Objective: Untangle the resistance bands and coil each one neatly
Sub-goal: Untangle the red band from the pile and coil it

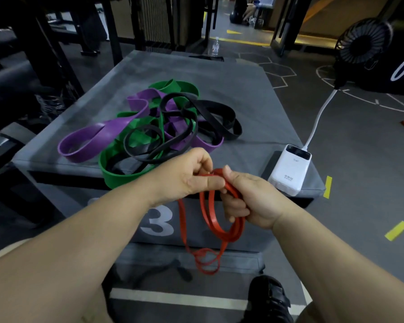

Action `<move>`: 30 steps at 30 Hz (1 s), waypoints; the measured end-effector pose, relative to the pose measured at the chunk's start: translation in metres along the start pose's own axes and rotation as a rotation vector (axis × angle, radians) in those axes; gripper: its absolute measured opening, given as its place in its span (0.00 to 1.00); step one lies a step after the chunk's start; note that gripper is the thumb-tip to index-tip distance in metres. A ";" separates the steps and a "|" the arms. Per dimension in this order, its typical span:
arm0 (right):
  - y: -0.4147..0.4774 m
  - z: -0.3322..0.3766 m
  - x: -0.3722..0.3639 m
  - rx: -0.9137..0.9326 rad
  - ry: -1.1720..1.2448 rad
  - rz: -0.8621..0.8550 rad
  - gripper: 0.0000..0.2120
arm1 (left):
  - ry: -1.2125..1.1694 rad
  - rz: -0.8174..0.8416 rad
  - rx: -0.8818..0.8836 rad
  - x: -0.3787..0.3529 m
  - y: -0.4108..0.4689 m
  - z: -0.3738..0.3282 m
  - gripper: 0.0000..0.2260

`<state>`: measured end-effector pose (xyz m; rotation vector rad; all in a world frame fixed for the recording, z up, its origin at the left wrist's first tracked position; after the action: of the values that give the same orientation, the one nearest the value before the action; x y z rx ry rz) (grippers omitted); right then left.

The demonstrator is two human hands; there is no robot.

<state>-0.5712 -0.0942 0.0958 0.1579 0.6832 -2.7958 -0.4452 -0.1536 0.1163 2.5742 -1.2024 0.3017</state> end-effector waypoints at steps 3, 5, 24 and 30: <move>-0.004 0.007 0.006 0.038 0.116 -0.004 0.21 | 0.016 0.082 0.045 0.003 -0.001 0.011 0.12; -0.007 0.013 0.008 0.058 0.177 -0.001 0.24 | -0.013 0.102 0.076 0.004 -0.001 0.018 0.08; -0.007 -0.003 -0.005 -0.175 -0.053 0.252 0.32 | 0.073 -0.068 -0.206 -0.004 0.004 -0.005 0.08; -0.011 0.007 0.000 -0.194 0.083 0.185 0.30 | 0.061 -0.102 -0.141 0.000 0.002 -0.008 0.07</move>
<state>-0.5746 -0.0882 0.1063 0.2851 0.9058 -2.5422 -0.4473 -0.1517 0.1241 2.4757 -1.0289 0.2615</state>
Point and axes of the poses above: each hand's wrist, its own y-axis towards the middle knuckle, its own x-axis out of the back of the hand, z = x × y, the point moved 4 cm from there along y, towards the middle knuckle, and after that the axes turned 12 degrees about -x, right-handed, at the moved point
